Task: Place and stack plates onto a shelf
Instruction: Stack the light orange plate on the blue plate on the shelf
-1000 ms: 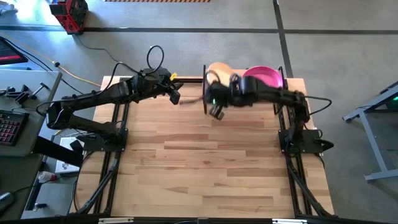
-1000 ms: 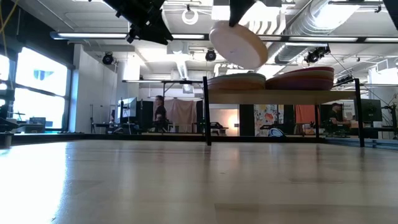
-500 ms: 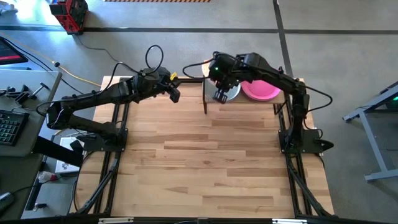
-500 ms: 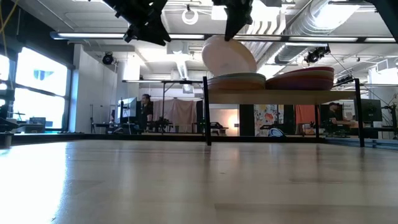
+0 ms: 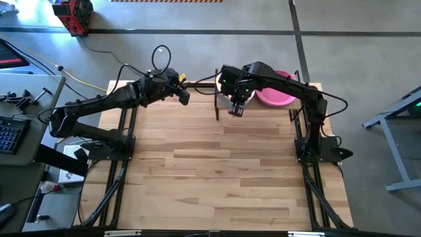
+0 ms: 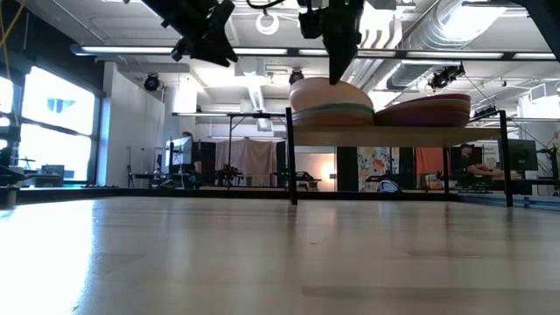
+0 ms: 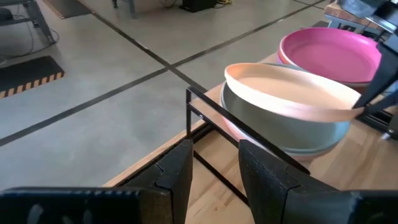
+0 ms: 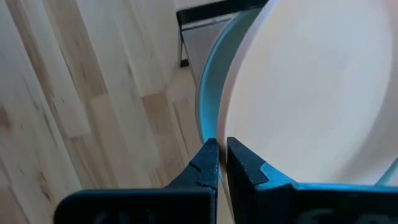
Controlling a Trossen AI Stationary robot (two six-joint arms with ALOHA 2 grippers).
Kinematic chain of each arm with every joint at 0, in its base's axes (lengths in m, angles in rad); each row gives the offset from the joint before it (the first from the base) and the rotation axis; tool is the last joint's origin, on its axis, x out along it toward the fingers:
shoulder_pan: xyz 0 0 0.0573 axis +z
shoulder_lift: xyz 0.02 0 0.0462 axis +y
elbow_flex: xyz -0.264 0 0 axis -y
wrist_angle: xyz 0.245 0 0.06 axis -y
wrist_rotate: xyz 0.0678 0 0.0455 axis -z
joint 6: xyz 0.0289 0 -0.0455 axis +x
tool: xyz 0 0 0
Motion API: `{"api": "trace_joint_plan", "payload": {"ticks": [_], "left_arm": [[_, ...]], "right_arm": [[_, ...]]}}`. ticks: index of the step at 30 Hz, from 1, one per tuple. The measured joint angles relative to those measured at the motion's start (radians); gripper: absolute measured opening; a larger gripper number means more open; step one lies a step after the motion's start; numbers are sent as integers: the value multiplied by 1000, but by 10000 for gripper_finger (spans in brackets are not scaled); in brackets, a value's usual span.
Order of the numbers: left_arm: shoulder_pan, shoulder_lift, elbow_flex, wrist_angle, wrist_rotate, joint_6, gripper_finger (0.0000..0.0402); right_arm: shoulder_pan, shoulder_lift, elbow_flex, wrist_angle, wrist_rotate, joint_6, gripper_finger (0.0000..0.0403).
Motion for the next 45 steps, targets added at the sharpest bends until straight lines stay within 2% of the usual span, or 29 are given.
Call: {"api": "trace_joint_plan", "payload": {"ticks": [12,18,28,33,38,45], "left_arm": [[22,0,0,1,0,-1,118],[22,0,0,0,1,-1,118],[22,0,0,1,1,-2,118],[22,0,0,1,2,-2,118],[22,0,0,1,2,-2,118],[22,0,0,1,2,-2,118]], "right_arm": [[-62,0,-10,-69,9,-3,0],[-63,0,-10,-62,-61,-28,0],[-62,0,-10,-66,-43,-24,2],[-73,0,-10,-74,-39,1,40],[-83,0,-10,-75,28,20,91],[-86,0,-8,-101,30,34,107]]}}
